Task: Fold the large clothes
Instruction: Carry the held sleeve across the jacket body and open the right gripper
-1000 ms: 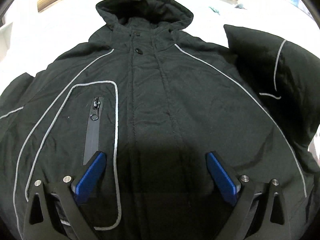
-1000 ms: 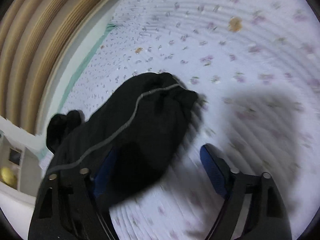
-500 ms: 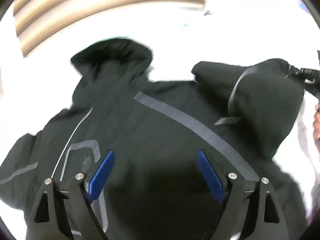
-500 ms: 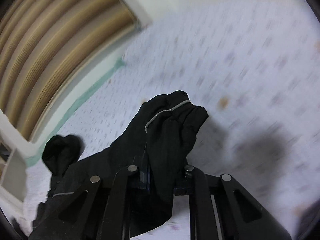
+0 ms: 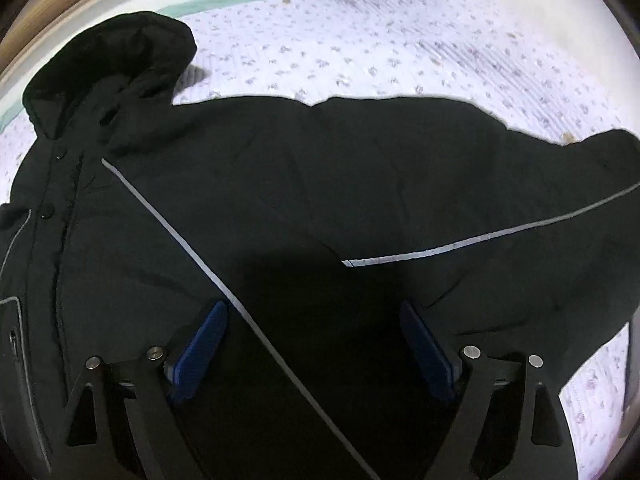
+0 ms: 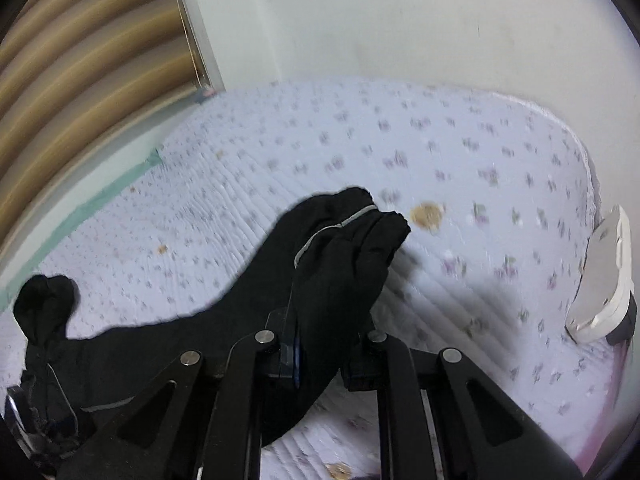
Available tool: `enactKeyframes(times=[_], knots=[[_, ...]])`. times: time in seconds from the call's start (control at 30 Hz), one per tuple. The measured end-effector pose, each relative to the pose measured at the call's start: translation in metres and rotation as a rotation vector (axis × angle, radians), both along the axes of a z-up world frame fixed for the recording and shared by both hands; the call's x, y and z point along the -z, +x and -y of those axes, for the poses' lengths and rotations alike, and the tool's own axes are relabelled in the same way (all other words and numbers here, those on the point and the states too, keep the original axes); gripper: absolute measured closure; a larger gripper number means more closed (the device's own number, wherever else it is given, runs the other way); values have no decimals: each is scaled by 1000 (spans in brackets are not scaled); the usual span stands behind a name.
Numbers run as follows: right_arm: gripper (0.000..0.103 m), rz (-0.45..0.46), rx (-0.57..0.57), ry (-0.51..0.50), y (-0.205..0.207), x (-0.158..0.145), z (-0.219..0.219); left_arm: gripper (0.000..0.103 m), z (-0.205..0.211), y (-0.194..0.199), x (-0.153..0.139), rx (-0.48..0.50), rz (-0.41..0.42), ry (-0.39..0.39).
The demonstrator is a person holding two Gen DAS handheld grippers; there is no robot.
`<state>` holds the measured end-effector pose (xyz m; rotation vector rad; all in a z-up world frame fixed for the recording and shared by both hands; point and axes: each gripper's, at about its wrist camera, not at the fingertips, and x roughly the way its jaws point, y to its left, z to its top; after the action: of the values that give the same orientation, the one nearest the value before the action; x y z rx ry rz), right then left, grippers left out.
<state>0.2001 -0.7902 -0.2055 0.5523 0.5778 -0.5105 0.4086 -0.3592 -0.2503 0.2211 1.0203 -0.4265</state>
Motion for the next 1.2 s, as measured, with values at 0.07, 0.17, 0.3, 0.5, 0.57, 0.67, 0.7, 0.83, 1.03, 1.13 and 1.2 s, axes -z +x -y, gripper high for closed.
enactKeyframes(times=[0.07, 0.17, 0.3, 0.5, 0.57, 0.67, 0.7, 0.83, 1.03, 1.13, 1.2], knots=[[86, 8, -18, -7, 1, 4, -3, 14, -9, -5, -8, 0, -6, -10], [86, 61, -86, 44, 7, -8, -17, 15, -31, -14, -31, 4, 34, -9], [86, 101, -204, 21, 31, -44, -70, 15, -65, -29, -66, -14, 125, 10], [86, 136, -398, -75, 69, -103, -190, 15, -144, -46, -110, -64, 238, 60], [86, 137, -461, -100, 79, -114, -236, 15, -173, -46, -120, -97, 270, 42], [86, 124, -552, -123, 102, -120, -303, 15, -215, -45, -121, -167, 322, 39], [86, 115, -583, -130, 109, -119, -327, 15, -228, -46, -119, -184, 318, 30], [86, 81, -689, -147, 138, -105, -415, 15, -271, -43, -103, -233, 290, -17], [85, 41, -880, -160, 162, -67, -534, 15, -308, -47, -84, -276, 313, -70], [86, 8, -965, -158, 175, -41, -577, 15, -320, -45, -75, -268, 290, -137], [86, -10, -1014, -135, 183, -22, -599, 15, -325, -43, -67, -265, 318, -141]])
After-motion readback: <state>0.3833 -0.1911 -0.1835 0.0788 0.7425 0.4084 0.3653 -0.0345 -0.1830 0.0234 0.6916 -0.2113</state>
